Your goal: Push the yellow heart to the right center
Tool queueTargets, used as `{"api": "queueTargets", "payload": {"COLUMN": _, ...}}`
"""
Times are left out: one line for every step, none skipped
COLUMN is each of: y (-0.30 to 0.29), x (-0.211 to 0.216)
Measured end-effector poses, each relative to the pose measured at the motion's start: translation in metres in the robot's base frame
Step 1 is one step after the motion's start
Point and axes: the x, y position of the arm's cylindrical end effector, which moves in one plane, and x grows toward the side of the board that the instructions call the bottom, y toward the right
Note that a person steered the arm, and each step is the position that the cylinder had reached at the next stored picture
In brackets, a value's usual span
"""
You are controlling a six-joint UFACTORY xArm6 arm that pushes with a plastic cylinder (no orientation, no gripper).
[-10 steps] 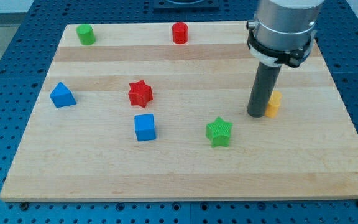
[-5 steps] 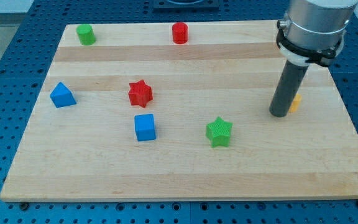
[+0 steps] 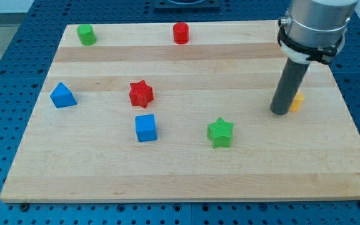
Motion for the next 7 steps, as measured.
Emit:
{"api": "queueTargets", "payload": {"y": 0.000, "x": -0.010}}
{"api": "queueTargets", "payload": {"y": 0.002, "x": -0.017}}
{"api": "queueTargets", "payload": {"y": 0.008, "x": -0.017}}
{"api": "queueTargets", "payload": {"y": 0.008, "x": -0.017}}
{"api": "queueTargets", "payload": {"y": -0.002, "x": -0.017}}
{"api": "queueTargets", "payload": {"y": -0.012, "x": -0.021}}
{"api": "queueTargets", "payload": {"y": -0.014, "x": -0.029}}
